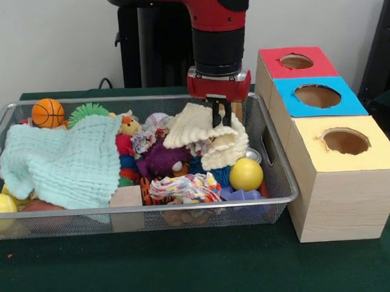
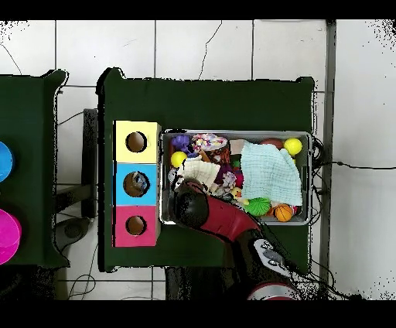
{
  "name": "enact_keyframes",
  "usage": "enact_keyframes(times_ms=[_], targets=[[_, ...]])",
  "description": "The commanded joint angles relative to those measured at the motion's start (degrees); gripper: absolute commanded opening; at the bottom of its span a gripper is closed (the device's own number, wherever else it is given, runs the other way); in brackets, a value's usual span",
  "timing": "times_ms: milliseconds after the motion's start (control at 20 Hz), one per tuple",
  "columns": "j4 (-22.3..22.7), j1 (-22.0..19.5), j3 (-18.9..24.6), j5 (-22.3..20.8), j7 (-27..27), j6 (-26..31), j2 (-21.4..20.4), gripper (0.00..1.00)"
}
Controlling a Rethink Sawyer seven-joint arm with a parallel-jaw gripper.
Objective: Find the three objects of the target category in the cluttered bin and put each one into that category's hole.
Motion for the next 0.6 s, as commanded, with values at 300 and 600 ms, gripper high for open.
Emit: enact_keyframes(times_ms=[300,600], targets=[[8.14,-3.26,12.02,5.63,12.9,10.91,1.34,0.0],[8.66,-2.53,11.03,5.21,11.88,9.71,0.24,0.0]])
